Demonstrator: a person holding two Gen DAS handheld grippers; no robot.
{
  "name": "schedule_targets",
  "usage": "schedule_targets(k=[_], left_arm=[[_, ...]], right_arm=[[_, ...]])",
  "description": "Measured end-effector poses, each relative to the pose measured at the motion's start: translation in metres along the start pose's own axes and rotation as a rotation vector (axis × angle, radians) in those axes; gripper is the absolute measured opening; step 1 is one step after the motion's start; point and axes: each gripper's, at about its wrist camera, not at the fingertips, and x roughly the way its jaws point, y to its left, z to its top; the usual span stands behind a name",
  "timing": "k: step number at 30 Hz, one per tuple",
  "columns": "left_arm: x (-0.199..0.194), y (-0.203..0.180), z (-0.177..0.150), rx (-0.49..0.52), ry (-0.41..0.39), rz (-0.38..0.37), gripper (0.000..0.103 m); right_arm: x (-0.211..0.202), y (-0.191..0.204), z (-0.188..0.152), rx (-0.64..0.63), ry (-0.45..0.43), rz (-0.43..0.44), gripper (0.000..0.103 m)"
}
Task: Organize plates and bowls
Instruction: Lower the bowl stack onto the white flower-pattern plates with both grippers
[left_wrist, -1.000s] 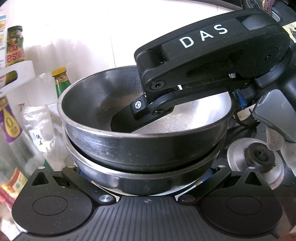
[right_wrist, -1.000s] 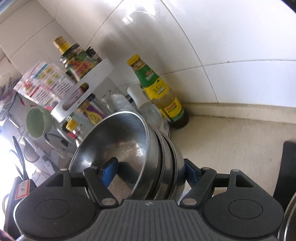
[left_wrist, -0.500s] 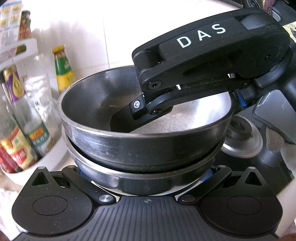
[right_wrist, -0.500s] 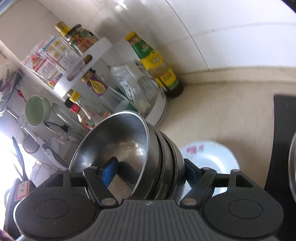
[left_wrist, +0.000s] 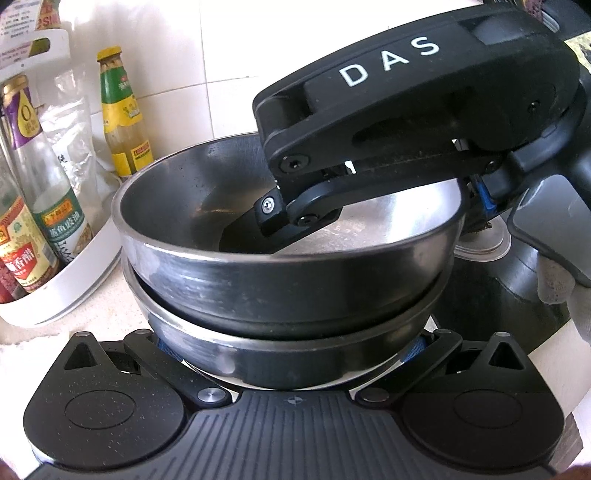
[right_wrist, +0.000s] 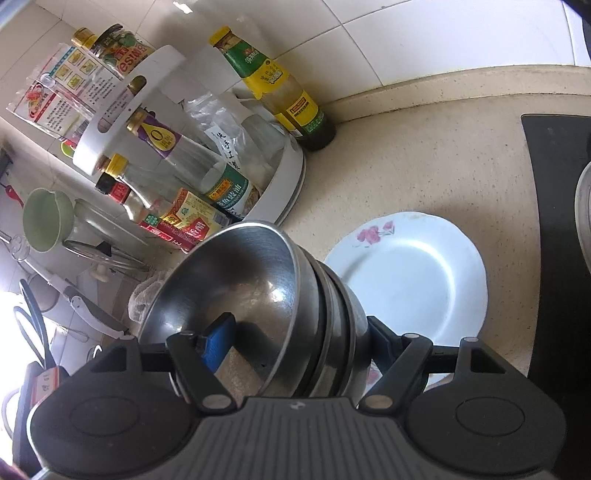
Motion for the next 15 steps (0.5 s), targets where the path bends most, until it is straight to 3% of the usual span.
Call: schedule_targets(k=[15], left_arm=[[-0.008, -0.021, 0.014, 0.009, 0.050, -0.013, 0.103]], right_arm=[[0.011, -0.008, 0.017, 0.088, 0.032, -0.040, 0.096]])
